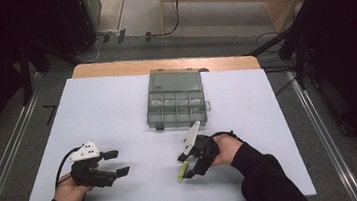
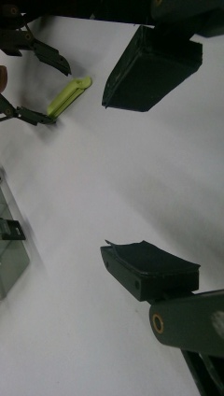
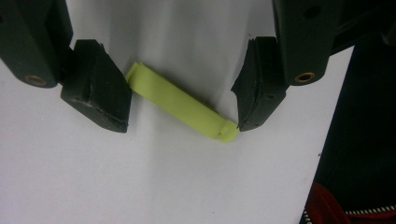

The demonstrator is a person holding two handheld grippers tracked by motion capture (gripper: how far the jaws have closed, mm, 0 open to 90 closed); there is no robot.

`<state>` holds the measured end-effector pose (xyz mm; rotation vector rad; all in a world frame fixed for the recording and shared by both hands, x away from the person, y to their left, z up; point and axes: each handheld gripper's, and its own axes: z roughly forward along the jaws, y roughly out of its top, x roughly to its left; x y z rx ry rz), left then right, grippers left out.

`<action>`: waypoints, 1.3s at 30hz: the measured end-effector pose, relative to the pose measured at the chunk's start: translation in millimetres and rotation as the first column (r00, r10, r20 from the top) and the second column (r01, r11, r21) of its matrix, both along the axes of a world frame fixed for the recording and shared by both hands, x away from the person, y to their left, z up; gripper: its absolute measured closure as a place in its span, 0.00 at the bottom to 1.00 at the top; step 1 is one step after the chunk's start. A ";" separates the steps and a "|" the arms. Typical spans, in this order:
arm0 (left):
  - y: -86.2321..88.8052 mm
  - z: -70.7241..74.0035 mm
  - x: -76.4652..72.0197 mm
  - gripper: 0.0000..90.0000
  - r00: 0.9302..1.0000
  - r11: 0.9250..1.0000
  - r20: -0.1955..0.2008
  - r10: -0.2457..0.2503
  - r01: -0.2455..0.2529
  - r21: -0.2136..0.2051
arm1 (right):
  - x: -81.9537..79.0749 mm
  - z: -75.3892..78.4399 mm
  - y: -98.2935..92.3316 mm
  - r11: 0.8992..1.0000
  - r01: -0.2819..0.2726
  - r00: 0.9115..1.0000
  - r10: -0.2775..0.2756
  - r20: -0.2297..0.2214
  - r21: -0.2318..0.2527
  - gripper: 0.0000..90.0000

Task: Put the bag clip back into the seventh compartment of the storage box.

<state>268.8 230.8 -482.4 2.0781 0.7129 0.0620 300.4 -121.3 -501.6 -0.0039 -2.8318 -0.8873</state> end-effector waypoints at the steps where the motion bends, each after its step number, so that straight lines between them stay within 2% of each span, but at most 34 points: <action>1: -0.2 -0.2 0.2 0.26 1.000 1.000 0.000 0.000 0.000 0.002 | 0.0 -0.2 -0.5 1.000 -0.003 1.000 0.003 0.017 0.007 0.42; 6: -0.9 -0.5 0.3 0.26 1.000 1.000 0.000 -0.001 0.001 0.007 | -0.7 -1.2 -1.3 1.000 0.001 0.999 -0.002 0.035 0.015 0.46; 13: -1.7 -0.8 0.5 0.26 1.000 1.000 -0.002 -0.005 0.005 0.007 | -4.9 -1.9 -0.1 1.000 -0.015 0.996 0.013 0.089 0.021 0.47; 19: -1.8 -1.0 0.3 0.26 1.000 1.000 -0.002 -0.006 0.006 0.009 | -7.6 -1.9 2.5 1.000 -0.022 0.994 0.020 0.109 0.020 0.49; 26: -1.4 -1.0 0.2 0.26 1.000 1.000 0.000 -0.005 0.005 0.009 | -10.6 -2.6 1.4 0.999 -0.019 0.989 0.014 0.144 0.030 0.59; 31: -0.7 -0.7 0.4 0.26 1.000 1.000 0.002 -0.005 0.005 0.010 | -12.5 -3.3 -0.6 0.999 -0.028 0.990 0.021 0.142 0.041 0.67; 34: -0.7 -0.5 0.1 0.26 1.000 1.000 0.003 -0.007 0.007 0.009 | -13.6 -2.8 -1.3 0.999 -0.015 0.991 0.010 0.131 0.039 0.80; 39: -0.5 -0.4 0.3 0.26 1.000 1.000 0.004 -0.007 0.007 0.007 | -11.1 -3.1 -1.2 0.999 0.011 0.996 -0.015 0.086 0.039 0.87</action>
